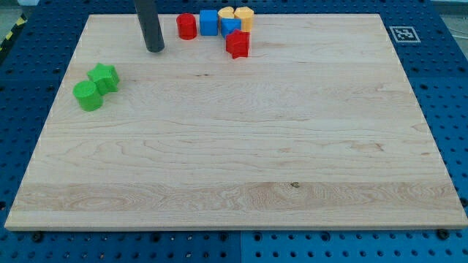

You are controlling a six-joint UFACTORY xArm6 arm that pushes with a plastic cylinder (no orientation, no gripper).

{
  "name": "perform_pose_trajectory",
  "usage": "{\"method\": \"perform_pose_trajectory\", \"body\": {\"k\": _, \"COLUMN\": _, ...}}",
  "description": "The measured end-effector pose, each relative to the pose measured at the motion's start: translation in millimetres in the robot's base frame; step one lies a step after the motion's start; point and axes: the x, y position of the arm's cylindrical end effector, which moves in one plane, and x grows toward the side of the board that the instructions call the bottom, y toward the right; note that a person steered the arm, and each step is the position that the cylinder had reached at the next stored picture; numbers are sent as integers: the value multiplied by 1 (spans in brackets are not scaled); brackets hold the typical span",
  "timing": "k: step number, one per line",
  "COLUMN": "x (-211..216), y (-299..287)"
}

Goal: Touch the left of the red star

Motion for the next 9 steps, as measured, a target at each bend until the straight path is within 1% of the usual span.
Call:
{"method": "perform_pose_trajectory", "body": {"k": 5, "x": 0, "y": 42}}
{"method": "perform_pose_trajectory", "body": {"k": 9, "x": 0, "y": 87}}
